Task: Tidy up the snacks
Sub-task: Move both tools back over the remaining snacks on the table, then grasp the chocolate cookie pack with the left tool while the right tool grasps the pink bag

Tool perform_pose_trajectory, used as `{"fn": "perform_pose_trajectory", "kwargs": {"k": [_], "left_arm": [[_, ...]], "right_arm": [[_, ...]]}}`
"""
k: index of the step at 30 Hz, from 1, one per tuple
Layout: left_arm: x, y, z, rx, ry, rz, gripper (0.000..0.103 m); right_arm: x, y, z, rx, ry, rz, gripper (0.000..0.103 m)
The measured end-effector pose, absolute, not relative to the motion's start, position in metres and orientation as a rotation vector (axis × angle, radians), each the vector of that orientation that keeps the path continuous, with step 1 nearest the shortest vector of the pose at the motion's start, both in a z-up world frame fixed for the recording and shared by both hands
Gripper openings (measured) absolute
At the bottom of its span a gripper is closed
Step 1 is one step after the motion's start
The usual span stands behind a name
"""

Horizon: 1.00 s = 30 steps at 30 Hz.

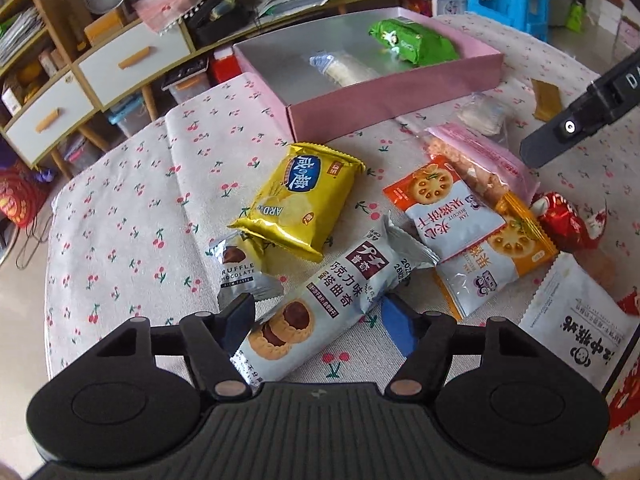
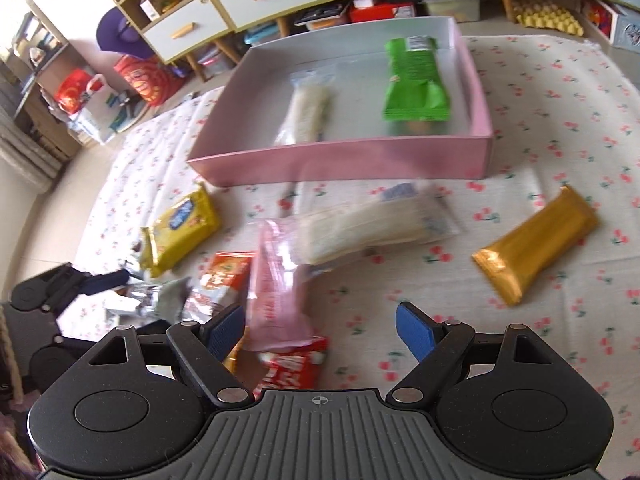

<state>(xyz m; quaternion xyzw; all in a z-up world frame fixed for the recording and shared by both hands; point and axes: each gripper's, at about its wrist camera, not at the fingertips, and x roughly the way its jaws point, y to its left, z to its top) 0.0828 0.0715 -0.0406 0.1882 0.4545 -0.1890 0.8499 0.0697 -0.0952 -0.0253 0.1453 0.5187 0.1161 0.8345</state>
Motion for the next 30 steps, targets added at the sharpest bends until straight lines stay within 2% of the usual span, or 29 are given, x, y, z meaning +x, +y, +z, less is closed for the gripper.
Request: {"fn": "perform_pose_trajectory", "kwargs": {"k": [2, 7, 9, 16, 21, 30], "left_arm": [[0.084, 0.072, -0.04, 0.341, 0.987, -0.369, 0.061], [0.082, 0.072, -0.038, 0.232, 1.065, -0.327, 0.051], [0.079, 0.072, -0.038, 0.186, 1.102, -0.338, 0.045], [0.07, 0.067, -0.036, 0.124, 1.161, -0.433, 0.044], [0.067, 0.063, -0.037, 0.157, 1.142, -0.438, 0.048], [0.068, 0.059, -0.039, 0.181, 1.112, -0.422, 0.048]], "right_arm": [[0.072, -0.089, -0.026, 0.32, 1.095, 0.259, 0.082], [0.075, -0.077, -0.031, 0.289, 1.1, 0.249, 0.051], [0.076, -0.075, -0.034, 0.279, 1.105, 0.246, 0.044], [0.073, -0.077, -0.033, 0.241, 1.121, 0.244, 0.039], [0.073, -0.083, -0.03, 0.204, 1.124, 0.204, 0.04], [0.076, -0.076, -0.039, 0.193, 1.108, 0.231, 0.043]]}}
